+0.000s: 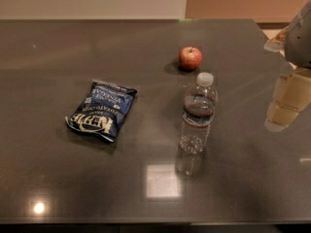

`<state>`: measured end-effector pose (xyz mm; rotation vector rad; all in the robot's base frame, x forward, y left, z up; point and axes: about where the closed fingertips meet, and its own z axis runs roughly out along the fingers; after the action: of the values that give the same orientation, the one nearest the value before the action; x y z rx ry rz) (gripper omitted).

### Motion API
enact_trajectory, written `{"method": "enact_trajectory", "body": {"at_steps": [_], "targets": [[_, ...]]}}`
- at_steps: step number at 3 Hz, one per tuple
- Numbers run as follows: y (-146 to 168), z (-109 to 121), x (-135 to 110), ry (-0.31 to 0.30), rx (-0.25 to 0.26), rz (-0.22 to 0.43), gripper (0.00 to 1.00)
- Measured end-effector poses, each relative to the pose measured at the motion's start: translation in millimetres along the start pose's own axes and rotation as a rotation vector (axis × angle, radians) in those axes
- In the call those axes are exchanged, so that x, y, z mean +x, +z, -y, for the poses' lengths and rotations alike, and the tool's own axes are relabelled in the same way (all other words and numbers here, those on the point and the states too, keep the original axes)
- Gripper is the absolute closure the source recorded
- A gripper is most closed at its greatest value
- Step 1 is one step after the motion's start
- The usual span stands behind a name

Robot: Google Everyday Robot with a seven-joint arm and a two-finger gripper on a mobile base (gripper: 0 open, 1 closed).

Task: Knock water bottle over

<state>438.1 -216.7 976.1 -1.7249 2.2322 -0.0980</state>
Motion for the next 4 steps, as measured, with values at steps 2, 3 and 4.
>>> {"method": "enact_trajectory", "body": {"at_steps": [2, 3, 4], "targets": [[0.1, 0.0, -0.3, 0.000, -0.001, 0.002, 0.00], [4.9, -2.2, -13.9, -0.015, -0.048, 0.086, 0.00], [16.0, -10.3, -38.1, -0.041, -0.114, 0.219, 0.00]]}}
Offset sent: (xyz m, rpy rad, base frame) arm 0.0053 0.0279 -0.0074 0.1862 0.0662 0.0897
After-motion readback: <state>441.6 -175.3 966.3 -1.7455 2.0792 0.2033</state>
